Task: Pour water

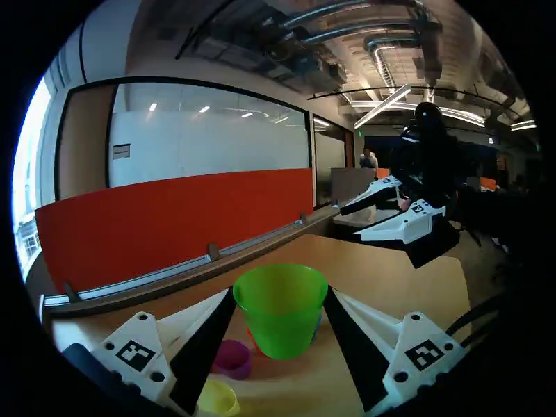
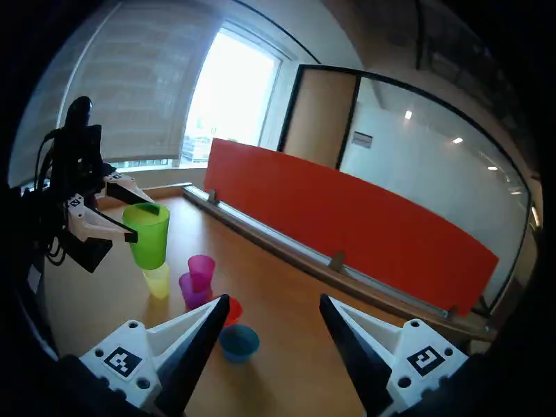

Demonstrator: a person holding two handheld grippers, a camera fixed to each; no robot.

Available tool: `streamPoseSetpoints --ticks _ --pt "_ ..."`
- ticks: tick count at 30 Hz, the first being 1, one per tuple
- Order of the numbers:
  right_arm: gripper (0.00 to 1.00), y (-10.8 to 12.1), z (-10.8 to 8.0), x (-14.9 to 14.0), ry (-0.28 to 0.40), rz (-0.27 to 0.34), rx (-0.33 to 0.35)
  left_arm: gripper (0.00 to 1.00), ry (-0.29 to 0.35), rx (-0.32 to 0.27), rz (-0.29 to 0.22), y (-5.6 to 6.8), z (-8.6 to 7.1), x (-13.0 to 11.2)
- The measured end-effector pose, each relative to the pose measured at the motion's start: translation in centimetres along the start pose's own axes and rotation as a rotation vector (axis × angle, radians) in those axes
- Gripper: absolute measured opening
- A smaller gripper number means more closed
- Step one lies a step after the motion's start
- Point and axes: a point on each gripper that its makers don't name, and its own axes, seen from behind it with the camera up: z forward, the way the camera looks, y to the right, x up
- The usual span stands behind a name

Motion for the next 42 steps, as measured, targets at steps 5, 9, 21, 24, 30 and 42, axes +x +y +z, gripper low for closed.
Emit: streamPoseSetpoints --ticks 5,9,21,24,30,42 --pt "1.00 -0.1 0.2 0.0 0.001 0.001 0.005 0.90 0.006 0.002 -0.015 -0.2 -0.2 0.2" --pt "1.00 -0.1 0.4 0.0 0.001 0.002 0.008 0.89 0.016 0.006 -0.019 -0.4 -0.3 0.4" --pt "1.00 -0.7 1.8 -0.1 -0.012 -0.005 0.045 0.89 0.038 0.020 -0.032 -1.1 -0.9 1.0" --pt "1.00 -0.8 2.2 -0.5 -0.025 -0.007 0.059 0.89 0.042 0.029 -0.034 -1.4 -1.1 1.1" --pt "1.00 -1.2 3.1 -1.1 -0.049 -0.006 0.088 0.89 0.043 0.036 -0.036 -1.9 -1.4 1.0" --pt "1.00 -1.9 5.2 -3.3 -0.117 -0.026 0.135 0.89 0.039 0.046 -0.031 -2.3 -2.0 0.8"
